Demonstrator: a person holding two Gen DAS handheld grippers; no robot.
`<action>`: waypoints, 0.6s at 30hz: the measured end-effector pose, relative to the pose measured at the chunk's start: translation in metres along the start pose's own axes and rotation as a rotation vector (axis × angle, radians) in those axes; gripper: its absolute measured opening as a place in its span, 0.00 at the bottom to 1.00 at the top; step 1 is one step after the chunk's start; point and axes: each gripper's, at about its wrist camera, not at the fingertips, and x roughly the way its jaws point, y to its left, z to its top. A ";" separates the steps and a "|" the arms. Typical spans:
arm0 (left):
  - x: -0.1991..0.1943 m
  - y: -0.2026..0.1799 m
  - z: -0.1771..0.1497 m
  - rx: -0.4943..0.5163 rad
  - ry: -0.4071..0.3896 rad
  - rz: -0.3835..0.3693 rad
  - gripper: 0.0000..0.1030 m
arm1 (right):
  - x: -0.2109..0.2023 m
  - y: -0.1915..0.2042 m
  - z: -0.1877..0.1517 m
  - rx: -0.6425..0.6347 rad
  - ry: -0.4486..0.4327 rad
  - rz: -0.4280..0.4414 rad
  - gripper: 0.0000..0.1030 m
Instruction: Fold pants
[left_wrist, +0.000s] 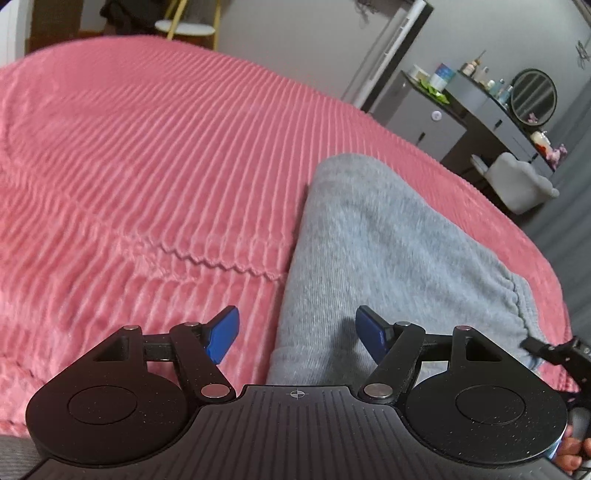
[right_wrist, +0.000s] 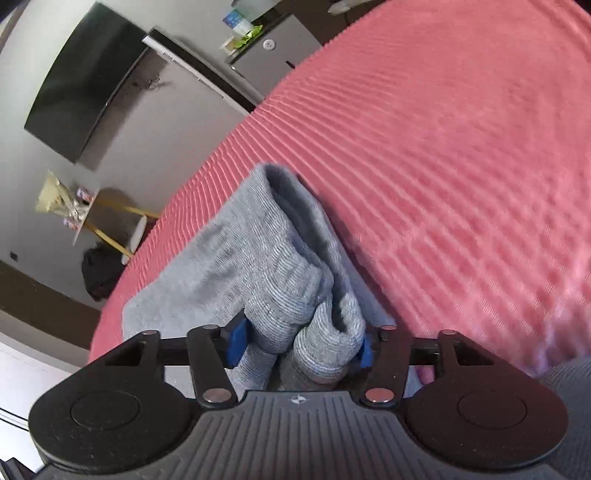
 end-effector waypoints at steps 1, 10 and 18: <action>-0.002 -0.006 0.001 0.029 -0.010 0.018 0.73 | -0.005 0.005 0.000 -0.042 -0.023 -0.017 0.63; 0.022 -0.083 0.019 0.358 -0.115 0.046 0.73 | -0.022 0.045 -0.006 -0.320 -0.206 -0.040 0.38; 0.105 -0.123 0.047 0.523 -0.095 0.174 0.75 | 0.032 0.038 -0.017 -0.443 -0.243 -0.108 0.34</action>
